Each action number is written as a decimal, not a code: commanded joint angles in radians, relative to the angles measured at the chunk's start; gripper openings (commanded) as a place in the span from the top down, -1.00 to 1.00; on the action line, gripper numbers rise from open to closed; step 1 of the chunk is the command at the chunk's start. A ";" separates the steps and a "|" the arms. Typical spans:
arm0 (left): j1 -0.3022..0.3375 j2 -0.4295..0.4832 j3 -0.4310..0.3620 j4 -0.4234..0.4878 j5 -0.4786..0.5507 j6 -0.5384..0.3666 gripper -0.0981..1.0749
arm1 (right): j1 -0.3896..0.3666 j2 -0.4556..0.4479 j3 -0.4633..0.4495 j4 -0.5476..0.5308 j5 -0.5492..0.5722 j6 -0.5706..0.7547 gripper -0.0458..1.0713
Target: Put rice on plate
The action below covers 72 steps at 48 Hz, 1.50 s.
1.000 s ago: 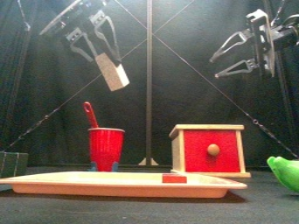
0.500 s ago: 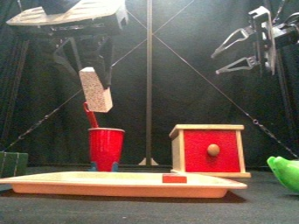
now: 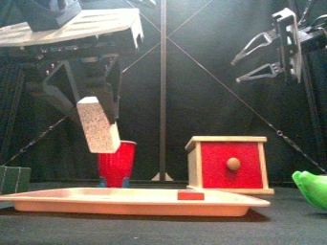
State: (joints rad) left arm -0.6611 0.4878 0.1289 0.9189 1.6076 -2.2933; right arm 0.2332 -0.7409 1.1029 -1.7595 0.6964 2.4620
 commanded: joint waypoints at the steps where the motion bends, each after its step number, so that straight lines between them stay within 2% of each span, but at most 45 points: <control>1: 0.003 0.002 -0.018 -0.008 -0.015 -0.034 0.06 | 0.000 0.003 -0.009 -0.003 0.005 0.002 -0.61; 26: 0.015 0.028 -0.003 -0.017 -0.071 -0.048 0.02 | 0.000 0.006 -0.009 -0.002 0.008 0.002 -0.61; 33: 0.021 0.023 0.011 -0.031 -0.104 -0.048 -0.10 | -0.002 0.006 -0.009 -0.002 0.006 0.002 -0.61; 54: 0.029 0.020 0.008 -0.057 -0.129 -0.049 -0.65 | -0.003 0.008 -0.009 -0.002 0.008 0.003 -0.61; 62: 0.029 0.020 0.005 -0.057 -0.141 -0.049 -0.76 | -0.002 0.006 -0.009 -0.002 0.008 0.003 -0.61; 72: 0.031 0.018 0.005 -0.063 -0.141 -0.049 -0.77 | -0.002 0.008 -0.009 -0.002 0.008 0.003 -0.61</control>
State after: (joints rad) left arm -0.6351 0.5292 0.1519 0.8560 1.4634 -2.3393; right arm 0.2332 -0.7348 1.1029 -1.7579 0.6995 2.4636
